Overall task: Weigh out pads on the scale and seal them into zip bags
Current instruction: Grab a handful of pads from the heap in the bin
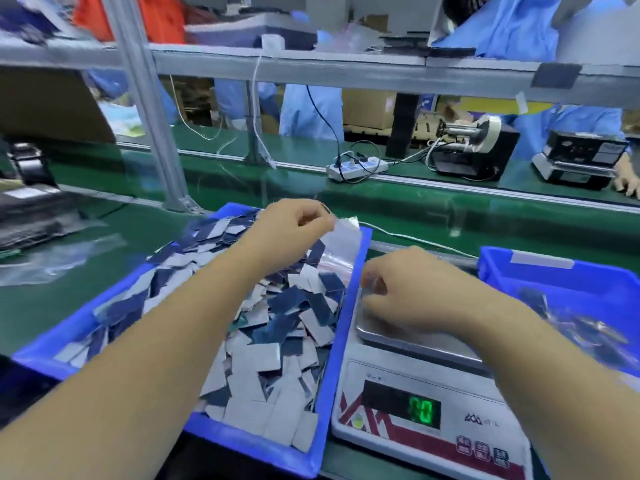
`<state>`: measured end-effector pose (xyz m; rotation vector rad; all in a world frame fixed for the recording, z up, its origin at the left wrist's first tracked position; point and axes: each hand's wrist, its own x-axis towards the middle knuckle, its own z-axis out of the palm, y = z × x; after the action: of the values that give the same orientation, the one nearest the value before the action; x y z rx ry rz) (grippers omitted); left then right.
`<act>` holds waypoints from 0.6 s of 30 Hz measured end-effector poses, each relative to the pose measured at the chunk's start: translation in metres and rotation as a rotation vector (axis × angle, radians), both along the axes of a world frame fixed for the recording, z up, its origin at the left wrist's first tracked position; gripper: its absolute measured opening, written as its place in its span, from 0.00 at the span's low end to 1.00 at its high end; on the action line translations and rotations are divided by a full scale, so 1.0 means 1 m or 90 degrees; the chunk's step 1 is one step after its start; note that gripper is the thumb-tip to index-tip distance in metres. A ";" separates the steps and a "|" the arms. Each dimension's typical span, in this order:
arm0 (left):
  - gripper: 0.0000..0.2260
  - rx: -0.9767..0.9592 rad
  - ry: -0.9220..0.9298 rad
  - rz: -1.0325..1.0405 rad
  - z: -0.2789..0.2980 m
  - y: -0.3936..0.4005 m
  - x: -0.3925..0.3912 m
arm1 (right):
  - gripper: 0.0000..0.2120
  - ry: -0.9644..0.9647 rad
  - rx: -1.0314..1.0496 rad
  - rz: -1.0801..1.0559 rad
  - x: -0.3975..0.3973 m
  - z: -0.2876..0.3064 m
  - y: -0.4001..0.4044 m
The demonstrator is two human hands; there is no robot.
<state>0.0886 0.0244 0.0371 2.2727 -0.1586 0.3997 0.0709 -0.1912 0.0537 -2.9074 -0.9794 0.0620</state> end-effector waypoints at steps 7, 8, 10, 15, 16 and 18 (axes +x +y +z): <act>0.11 -0.078 -0.036 0.106 -0.040 0.033 -0.002 | 0.05 0.042 0.001 0.067 -0.003 -0.017 0.066; 0.11 -0.094 -0.047 0.099 -0.039 0.032 -0.003 | 0.05 0.070 0.020 0.080 -0.006 -0.018 0.075; 0.11 -0.099 -0.057 0.083 -0.037 0.032 -0.003 | 0.06 0.135 0.039 0.101 -0.012 -0.024 0.092; 0.09 -0.149 -0.089 0.073 -0.036 0.043 -0.002 | 0.27 0.216 0.026 0.044 -0.026 -0.035 0.118; 0.09 -0.163 -0.099 0.067 -0.034 0.045 -0.003 | 0.30 0.218 0.028 0.032 -0.029 -0.037 0.120; 0.09 -0.184 -0.118 0.058 -0.031 0.046 -0.004 | 0.33 0.211 0.044 0.002 -0.034 -0.040 0.124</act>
<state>0.0844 0.0704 0.0064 1.9624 -0.0846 0.6401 0.0371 -0.0673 0.0134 -2.7100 -0.9077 0.4821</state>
